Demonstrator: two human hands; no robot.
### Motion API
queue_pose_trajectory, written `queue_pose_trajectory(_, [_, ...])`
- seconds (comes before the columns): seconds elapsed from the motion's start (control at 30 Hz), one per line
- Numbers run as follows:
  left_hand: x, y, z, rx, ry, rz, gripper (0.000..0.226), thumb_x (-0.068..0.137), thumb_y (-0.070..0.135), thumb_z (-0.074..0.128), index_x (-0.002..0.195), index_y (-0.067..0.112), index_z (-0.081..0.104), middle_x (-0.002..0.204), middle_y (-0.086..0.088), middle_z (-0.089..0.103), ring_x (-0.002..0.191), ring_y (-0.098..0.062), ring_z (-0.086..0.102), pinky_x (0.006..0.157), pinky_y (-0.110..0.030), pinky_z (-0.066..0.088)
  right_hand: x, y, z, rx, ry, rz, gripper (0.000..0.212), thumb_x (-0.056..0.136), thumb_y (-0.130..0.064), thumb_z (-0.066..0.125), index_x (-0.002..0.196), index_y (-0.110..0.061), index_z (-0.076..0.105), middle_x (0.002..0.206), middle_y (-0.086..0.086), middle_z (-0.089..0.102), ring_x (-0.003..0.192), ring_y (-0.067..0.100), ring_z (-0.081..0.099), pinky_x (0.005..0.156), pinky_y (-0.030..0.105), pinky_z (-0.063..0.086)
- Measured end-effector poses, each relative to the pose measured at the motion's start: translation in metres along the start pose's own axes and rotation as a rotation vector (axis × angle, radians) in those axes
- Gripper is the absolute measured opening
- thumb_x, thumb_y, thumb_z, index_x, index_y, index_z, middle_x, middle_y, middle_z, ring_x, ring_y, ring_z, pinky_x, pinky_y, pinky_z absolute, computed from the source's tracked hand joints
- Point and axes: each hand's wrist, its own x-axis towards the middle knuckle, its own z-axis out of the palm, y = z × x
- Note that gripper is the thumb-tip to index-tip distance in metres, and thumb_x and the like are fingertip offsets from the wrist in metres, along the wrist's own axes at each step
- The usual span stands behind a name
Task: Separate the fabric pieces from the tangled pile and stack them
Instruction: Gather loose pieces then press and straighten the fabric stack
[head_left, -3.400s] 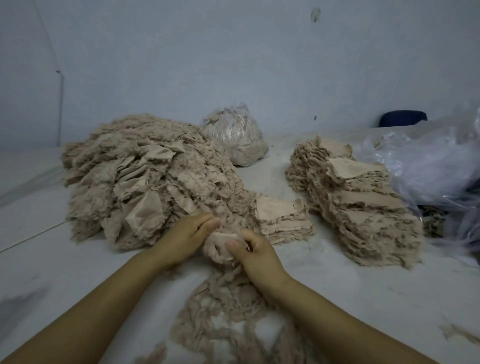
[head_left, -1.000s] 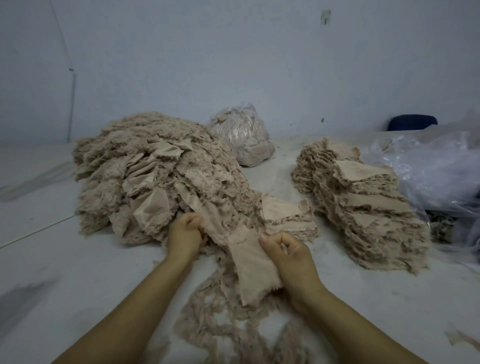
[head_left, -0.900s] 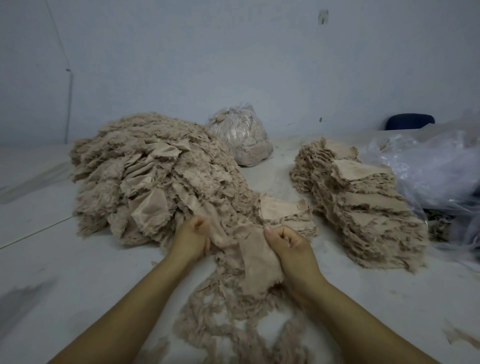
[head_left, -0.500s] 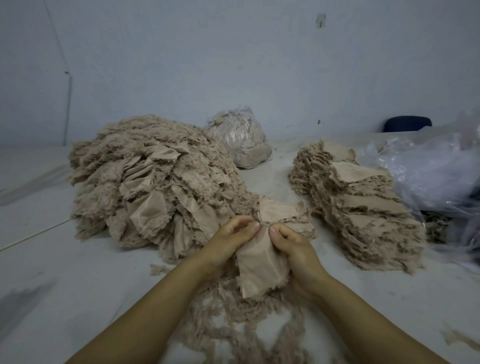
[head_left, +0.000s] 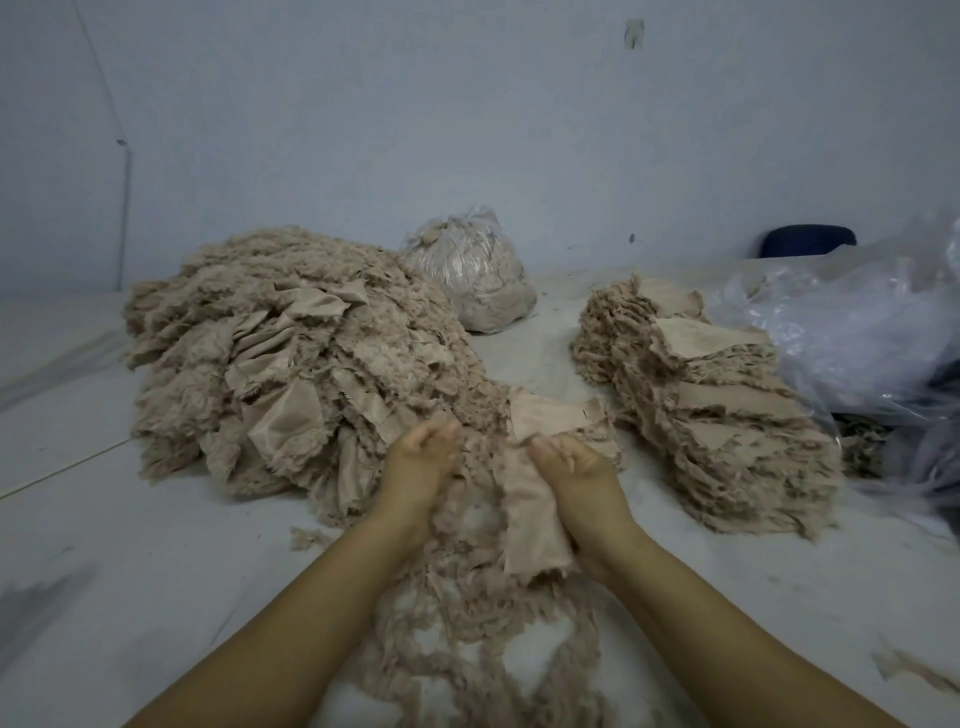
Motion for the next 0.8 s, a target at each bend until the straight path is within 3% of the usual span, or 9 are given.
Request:
queue_pose_trajectory(0.1, [0.0,-0.003,-0.018,0.149,0.018,-0.02,0.034,0.097,0.039,0.045,0.081,0.012,0.059,0.043,0.012,0.048,0.043,-0.006,0.04,0.041,-0.018,0.033,0.005,-0.001,-0.011,0.087,0.136,0.0,0.019,0.096,-0.021,0.055,0.085,-0.007,0.06,0.078,0.012,0.062,0.071,0.022,0.057,0.067,0.032,0.045])
queue_pose_trajectory(0.2, [-0.016,-0.002,-0.006,0.192,-0.258,-0.062,0.06,0.085,0.064,0.034,0.088,0.014,0.067,0.069,0.003,0.07,0.064,-0.013,0.064,0.061,-0.025,0.049,0.009,0.004,-0.008,0.065,0.174,-0.016,0.023,0.099,-0.022,0.051,0.086,-0.009,0.064,0.076,0.007,0.066,0.066,0.015,0.06,0.058,0.022,0.049])
queue_pose_trajectory(0.3, [-0.03,-0.005,0.019,0.146,-0.397,-0.017,0.059,0.083,0.06,0.042,0.099,0.009,0.068,0.091,-0.004,0.074,0.086,-0.02,0.069,0.075,-0.029,0.054,0.011,0.009,0.003,0.053,0.197,-0.017,0.022,0.098,-0.021,0.052,0.096,-0.003,0.065,0.083,0.008,0.07,0.075,0.018,0.066,0.063,0.025,0.053])
queue_pose_trajectory(0.37, [-0.032,-0.006,0.024,0.16,-0.347,0.049,0.051,0.088,0.046,0.051,0.094,-0.003,0.063,0.084,-0.012,0.067,0.078,-0.026,0.061,0.072,-0.035,0.048,0.012,0.011,0.002,0.001,0.184,-0.016,0.022,0.093,-0.027,0.059,0.098,-0.006,0.067,0.086,0.006,0.073,0.079,0.018,0.069,0.067,0.028,0.055])
queue_pose_trajectory(0.5, [-0.029,-0.007,0.018,0.209,-0.308,0.154,0.034,0.094,0.028,0.053,0.066,0.009,0.056,0.058,0.003,0.053,0.056,-0.009,0.048,0.054,-0.02,0.038,0.015,0.013,-0.006,-0.069,0.192,-0.007,0.026,0.089,-0.028,0.067,0.09,-0.001,0.069,0.078,0.013,0.072,0.069,0.014,0.064,0.062,0.024,0.05])
queue_pose_trajectory(0.57, [-0.025,-0.007,0.014,0.175,-0.214,0.103,0.035,0.094,0.029,0.053,0.068,0.006,0.056,0.051,0.001,0.048,0.045,-0.009,0.043,0.045,-0.018,0.034,0.016,0.016,-0.008,-0.136,0.252,-0.028,0.03,0.091,-0.029,0.064,0.085,0.001,0.064,0.072,0.019,0.066,0.065,0.019,0.056,0.059,0.028,0.044])
queue_pose_trajectory(0.63, [-0.022,-0.006,0.003,0.078,-0.143,0.014,0.033,0.094,0.029,0.053,0.069,0.007,0.056,0.042,0.006,0.039,0.033,-0.005,0.031,0.036,-0.011,0.026,0.016,0.018,-0.012,-0.16,0.349,-0.049,0.03,0.092,-0.032,0.061,0.082,-0.004,0.061,0.07,0.01,0.063,0.063,0.025,0.054,0.057,0.032,0.042])
queue_pose_trajectory(0.7, [-0.014,-0.008,-0.014,0.161,-0.079,0.02,0.035,0.094,0.031,0.053,0.067,0.01,0.054,0.044,0.002,0.038,0.036,-0.008,0.031,0.038,-0.015,0.027,0.019,0.015,-0.024,-0.093,0.43,-0.052,0.024,0.093,-0.033,0.06,0.084,-0.012,0.066,0.079,0.009,0.067,0.071,0.026,0.06,0.065,0.034,0.045])
queue_pose_trajectory(0.8, [-0.01,-0.005,-0.03,0.461,-0.119,0.143,0.04,0.095,0.029,0.051,0.068,0.001,0.058,0.064,-0.028,0.055,0.054,-0.022,0.046,0.054,-0.034,0.041,0.025,0.009,-0.034,-0.16,0.407,-0.074,0.025,0.095,-0.035,0.055,0.081,-0.015,0.062,0.075,0.01,0.065,0.074,0.026,0.06,0.067,0.032,0.042])
